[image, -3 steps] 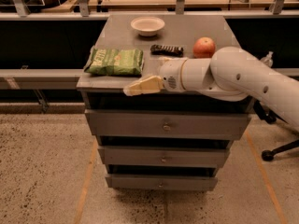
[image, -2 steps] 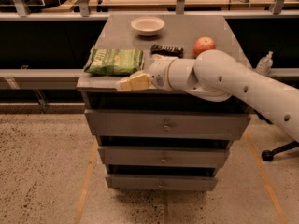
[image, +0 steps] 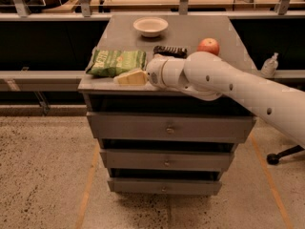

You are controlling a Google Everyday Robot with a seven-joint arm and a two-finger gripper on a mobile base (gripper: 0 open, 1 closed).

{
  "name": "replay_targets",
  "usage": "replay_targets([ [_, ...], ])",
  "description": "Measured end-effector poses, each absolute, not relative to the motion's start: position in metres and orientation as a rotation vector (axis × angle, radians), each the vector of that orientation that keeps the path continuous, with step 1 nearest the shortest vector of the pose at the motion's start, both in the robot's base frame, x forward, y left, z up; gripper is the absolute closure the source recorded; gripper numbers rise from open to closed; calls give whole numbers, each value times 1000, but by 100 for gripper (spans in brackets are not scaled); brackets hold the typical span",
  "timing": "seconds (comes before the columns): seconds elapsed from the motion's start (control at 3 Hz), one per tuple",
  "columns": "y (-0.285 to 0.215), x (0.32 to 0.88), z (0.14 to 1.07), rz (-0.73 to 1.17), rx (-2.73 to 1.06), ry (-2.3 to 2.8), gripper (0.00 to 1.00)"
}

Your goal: Move green jalapeno chip bag near apple

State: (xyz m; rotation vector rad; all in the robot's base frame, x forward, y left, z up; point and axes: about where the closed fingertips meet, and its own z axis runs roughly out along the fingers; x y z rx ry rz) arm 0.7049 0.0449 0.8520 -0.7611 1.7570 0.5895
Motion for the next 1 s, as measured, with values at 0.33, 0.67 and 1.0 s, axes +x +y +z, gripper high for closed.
replay_targets([
  [0.33,40,718,850,565,-740,1766,26],
  [0.67,42,724,846,572,-745,1767,49],
  [1.0,46,725,843,594,-772,1762,72],
])
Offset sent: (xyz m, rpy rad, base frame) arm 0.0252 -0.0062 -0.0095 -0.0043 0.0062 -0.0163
